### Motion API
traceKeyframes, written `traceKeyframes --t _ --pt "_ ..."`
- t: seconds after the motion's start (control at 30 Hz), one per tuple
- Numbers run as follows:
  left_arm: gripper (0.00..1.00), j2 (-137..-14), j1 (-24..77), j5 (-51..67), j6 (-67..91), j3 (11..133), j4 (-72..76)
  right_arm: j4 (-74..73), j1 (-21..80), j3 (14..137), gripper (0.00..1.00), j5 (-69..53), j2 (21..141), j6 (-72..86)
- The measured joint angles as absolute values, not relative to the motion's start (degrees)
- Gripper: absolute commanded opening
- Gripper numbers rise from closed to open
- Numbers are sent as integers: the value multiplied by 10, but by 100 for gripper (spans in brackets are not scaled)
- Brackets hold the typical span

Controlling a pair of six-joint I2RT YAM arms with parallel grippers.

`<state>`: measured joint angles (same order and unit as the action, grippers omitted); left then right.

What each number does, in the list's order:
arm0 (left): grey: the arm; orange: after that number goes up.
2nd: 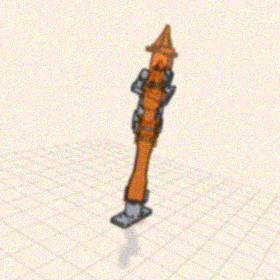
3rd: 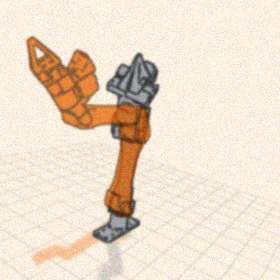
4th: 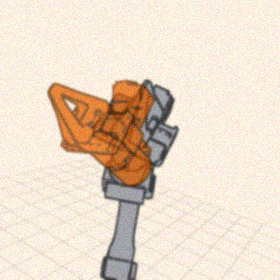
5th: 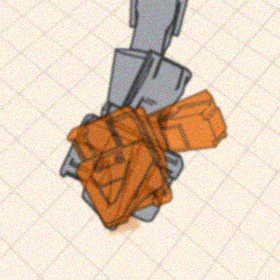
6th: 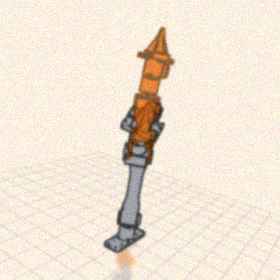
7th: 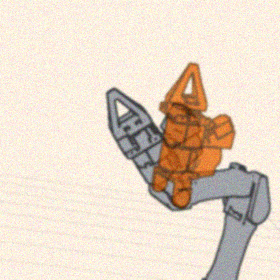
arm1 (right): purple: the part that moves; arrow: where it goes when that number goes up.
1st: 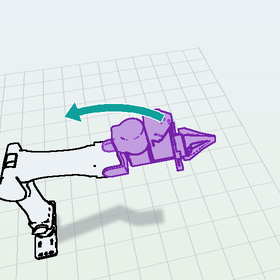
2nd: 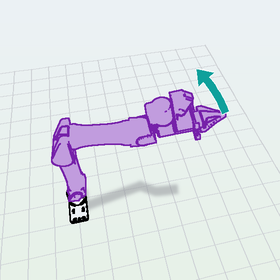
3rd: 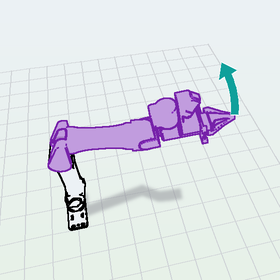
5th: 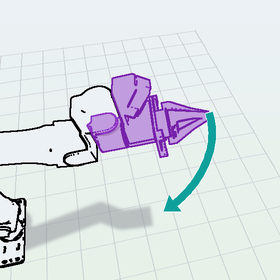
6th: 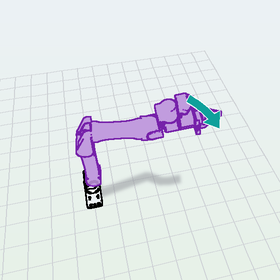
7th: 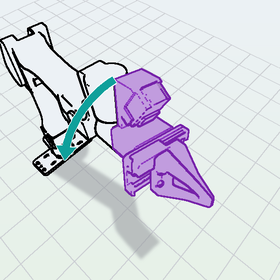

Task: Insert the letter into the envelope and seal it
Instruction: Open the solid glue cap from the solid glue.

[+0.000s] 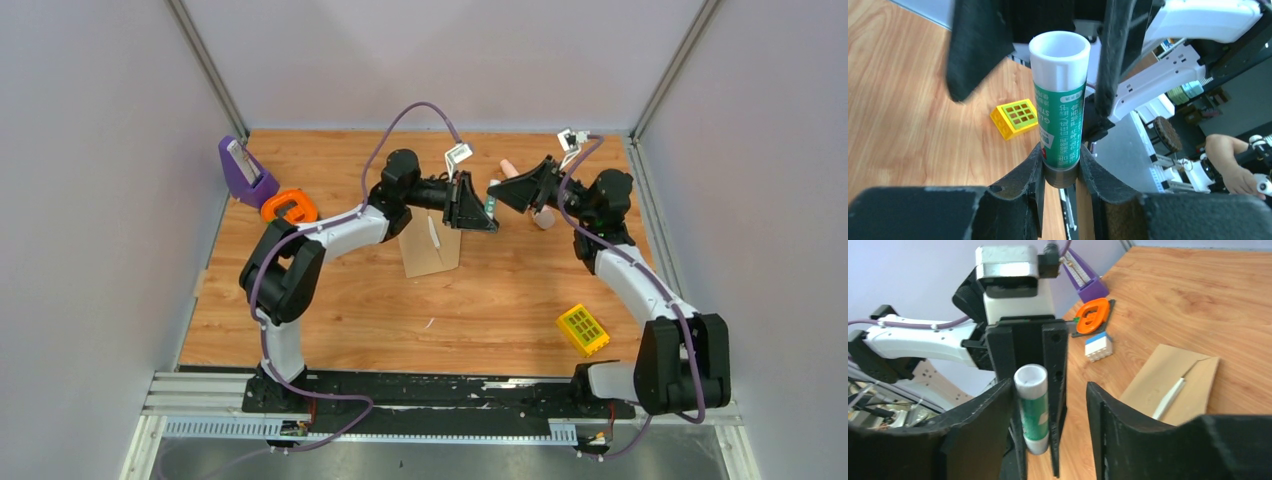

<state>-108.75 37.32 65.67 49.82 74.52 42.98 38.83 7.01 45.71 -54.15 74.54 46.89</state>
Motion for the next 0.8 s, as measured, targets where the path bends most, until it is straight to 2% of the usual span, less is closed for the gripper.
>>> traceKeyframes --t 0.2,0.37,0.53,0.8 --pt "15 -1072 373 679 352 761 262 208 50 545 60 -562 752 363" --pt "14 -1067 367 658 82 852 -57 30 44 647 59 -614 776 247" --pt "14 -1054 363 607 -128 893 -283 -71 44 647 59 -659 777 181" --pt "14 -1025 361 540 -248 886 -418 -135 77 644 57 -668 783 142"
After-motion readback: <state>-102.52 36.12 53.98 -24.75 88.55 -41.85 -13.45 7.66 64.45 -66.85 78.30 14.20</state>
